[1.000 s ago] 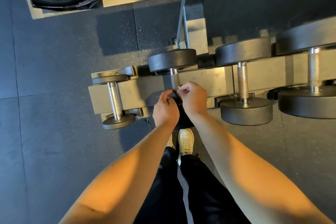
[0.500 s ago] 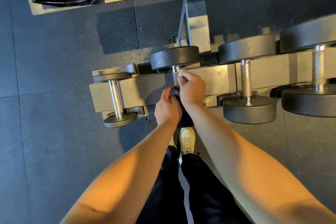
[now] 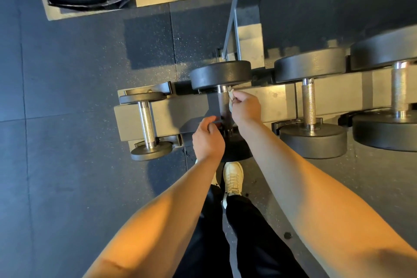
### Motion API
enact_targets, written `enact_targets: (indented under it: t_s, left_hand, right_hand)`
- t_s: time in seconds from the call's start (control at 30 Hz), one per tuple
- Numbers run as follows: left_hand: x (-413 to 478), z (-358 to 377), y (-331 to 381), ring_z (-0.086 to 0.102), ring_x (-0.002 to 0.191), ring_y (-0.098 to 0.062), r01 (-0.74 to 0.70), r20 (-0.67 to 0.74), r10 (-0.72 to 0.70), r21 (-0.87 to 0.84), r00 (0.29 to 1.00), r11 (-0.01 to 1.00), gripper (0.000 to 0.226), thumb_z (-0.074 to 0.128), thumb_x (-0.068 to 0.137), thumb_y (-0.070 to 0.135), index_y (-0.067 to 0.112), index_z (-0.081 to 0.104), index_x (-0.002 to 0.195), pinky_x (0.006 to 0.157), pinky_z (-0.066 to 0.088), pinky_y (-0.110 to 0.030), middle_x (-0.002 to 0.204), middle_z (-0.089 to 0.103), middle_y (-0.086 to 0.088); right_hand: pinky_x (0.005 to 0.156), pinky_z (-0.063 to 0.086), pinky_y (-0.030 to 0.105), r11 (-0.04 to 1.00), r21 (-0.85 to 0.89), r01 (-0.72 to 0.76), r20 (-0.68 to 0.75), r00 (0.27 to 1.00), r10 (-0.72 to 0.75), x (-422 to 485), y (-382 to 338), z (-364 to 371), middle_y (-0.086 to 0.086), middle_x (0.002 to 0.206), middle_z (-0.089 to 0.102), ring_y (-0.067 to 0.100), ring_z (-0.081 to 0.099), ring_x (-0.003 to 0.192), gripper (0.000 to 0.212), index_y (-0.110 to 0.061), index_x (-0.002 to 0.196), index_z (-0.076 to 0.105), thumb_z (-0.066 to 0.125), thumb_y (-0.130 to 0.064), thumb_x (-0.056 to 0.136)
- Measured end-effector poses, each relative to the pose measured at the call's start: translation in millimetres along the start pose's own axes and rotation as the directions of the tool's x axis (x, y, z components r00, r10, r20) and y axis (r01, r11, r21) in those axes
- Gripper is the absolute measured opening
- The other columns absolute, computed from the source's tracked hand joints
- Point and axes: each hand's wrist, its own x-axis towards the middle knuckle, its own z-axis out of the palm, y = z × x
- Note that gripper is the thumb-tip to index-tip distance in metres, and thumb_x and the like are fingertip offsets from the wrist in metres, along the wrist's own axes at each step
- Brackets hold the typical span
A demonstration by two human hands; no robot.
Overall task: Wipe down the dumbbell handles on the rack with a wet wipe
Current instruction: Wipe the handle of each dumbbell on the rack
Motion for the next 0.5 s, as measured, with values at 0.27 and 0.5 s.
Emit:
enact_targets:
  t_s: [0.27,0.5]
  left_hand:
    - [-1,-1,0,0.057,0.078,0.006,-0.017,-0.021,0.016,-0.035,1.0,0.999,0.034,0.037,0.105,0.016,0.023,0.066,0.121,0.065,0.039,-0.007,0.102,0.066,0.01]
    - [-13,-2,-9,0.056,0.093,0.003,-0.098,0.034,0.098,0.012,0.995,0.995,0.031,0.035,0.102,0.026,0.029,0.059,0.121,0.105,0.044,-0.053,0.094,0.064,0.018]
  right_hand:
    - [0.105,0.042,0.048,0.843,-0.528,-0.104,0.114,0.975,0.192,-10,25,2,0.007,0.124,0.064,0.03,0.058,0.116,0.028,-0.018,0.123,0.063,0.049,-0.014,0.099]
    - [0.101,0.041,0.049,0.77,-0.638,-0.012,0.137,0.982,0.129,-29,22,-11,0.008,0.116,0.061,0.031,0.054,0.111,0.022,-0.013,0.107,0.067,0.055,-0.026,0.094]
